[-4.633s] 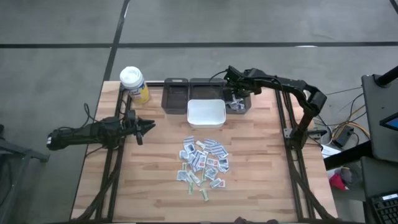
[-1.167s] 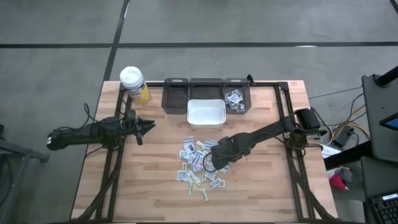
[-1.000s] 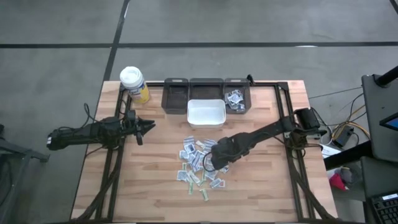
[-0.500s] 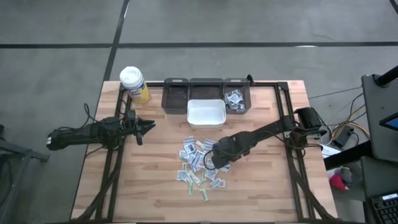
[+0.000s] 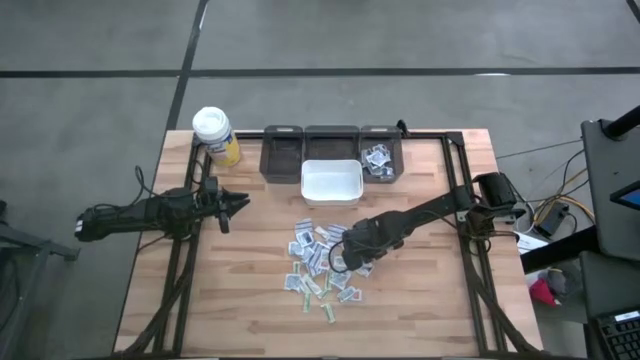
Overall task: Pick & Place First Aid Supplies
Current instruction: Put the blue alcohol pad into the right black bin
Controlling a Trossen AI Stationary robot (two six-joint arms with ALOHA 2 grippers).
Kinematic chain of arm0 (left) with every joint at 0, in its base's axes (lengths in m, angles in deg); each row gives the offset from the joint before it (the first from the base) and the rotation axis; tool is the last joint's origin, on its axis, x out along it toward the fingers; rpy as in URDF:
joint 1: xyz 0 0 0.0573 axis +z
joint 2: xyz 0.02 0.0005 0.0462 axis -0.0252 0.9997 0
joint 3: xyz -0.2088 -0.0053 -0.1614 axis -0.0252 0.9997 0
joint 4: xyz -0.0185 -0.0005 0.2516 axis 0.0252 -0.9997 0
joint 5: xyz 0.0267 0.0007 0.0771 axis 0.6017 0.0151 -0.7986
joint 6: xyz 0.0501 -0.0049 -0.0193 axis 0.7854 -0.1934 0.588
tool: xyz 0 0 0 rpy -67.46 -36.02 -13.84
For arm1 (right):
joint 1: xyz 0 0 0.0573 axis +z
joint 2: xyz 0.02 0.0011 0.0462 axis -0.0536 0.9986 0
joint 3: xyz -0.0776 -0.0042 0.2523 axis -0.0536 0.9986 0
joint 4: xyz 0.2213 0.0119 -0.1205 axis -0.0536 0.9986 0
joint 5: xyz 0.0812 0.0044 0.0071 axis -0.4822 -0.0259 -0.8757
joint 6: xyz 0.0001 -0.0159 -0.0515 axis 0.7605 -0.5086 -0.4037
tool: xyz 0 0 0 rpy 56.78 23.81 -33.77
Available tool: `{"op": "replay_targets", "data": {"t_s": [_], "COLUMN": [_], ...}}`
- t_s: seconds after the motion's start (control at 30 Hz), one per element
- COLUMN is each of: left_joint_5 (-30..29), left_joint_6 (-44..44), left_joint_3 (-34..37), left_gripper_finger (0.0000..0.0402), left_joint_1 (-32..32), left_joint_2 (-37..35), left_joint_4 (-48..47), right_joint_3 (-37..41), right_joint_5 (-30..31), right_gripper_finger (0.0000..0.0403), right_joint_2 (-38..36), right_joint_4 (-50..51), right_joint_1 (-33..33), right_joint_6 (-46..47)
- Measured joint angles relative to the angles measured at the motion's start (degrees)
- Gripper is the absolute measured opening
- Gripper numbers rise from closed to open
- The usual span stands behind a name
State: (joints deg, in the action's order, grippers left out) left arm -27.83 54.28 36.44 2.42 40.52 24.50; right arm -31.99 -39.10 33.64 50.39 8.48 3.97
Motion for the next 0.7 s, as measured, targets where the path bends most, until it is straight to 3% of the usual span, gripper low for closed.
{"op": "replay_targets", "data": {"t_s": [0.2,0.7], "left_joint_5": [0.00,0.00], "left_joint_6": [0.00,0.00], "left_joint_3": [0.00,0.00], "left_gripper_finger": [0.0094,0.0094], "left_joint_1": [0.02,0.01], "left_joint_2": [0.00,0.00], "left_joint_4": [0.00,0.00], "right_joint_3": [-0.32,-10.34], "right_joint_5": [0.01,0.63], "right_gripper_finger": [0.0016,0.0012], "right_joint_2": [-0.04,0.20], "right_joint_4": [0.65,13.63], "right_joint_1": [0.00,0.28], "right_joint_6": [0.00,-3.85]}}
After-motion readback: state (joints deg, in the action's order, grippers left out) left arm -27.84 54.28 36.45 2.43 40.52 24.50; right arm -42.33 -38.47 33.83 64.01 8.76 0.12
